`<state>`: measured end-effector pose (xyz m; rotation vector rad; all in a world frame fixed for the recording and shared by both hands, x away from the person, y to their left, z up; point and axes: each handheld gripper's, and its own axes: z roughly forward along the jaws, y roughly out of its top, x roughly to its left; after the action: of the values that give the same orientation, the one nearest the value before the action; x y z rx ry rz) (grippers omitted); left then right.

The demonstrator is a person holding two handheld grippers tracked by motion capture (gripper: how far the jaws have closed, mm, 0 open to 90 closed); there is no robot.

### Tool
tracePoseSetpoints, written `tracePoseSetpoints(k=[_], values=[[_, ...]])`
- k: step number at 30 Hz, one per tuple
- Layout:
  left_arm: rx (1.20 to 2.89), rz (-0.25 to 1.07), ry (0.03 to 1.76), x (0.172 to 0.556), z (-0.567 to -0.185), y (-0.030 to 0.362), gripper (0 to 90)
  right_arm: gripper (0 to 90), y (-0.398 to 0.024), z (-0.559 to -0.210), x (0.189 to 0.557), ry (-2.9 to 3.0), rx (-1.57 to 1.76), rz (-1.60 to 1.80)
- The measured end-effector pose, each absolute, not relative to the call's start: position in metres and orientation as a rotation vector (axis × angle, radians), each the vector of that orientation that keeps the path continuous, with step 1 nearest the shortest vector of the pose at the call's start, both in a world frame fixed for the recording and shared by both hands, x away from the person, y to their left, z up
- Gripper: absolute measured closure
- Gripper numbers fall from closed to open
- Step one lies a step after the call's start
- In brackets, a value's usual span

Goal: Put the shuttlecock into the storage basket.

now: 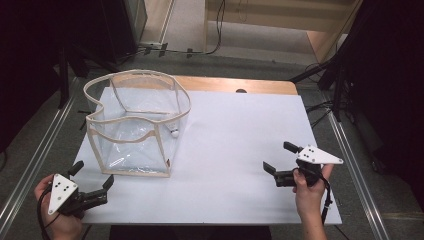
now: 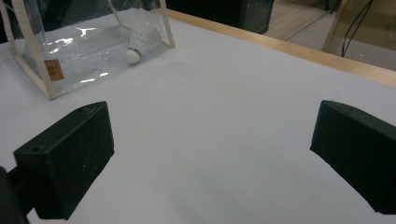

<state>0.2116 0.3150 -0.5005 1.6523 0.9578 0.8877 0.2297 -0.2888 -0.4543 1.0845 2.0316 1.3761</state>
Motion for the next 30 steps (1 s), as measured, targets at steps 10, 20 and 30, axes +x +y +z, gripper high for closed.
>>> tracePoseSetpoints(k=[10,20,30], values=[[1.653,0.889,0.956,0.212,-0.501,0.315,0.0,0.0,-0.311,-0.461,0.222,2.001,1.134,1.341],[1.655,0.888,0.953,0.211,-0.501,0.314,0.0,0.0,-0.337,-0.471,0.213,1.959,1.195,1.315],[1.657,0.887,0.949,0.211,-0.501,0.314,0.0,0.0,-0.362,-0.483,0.207,1.908,1.253,1.328]])
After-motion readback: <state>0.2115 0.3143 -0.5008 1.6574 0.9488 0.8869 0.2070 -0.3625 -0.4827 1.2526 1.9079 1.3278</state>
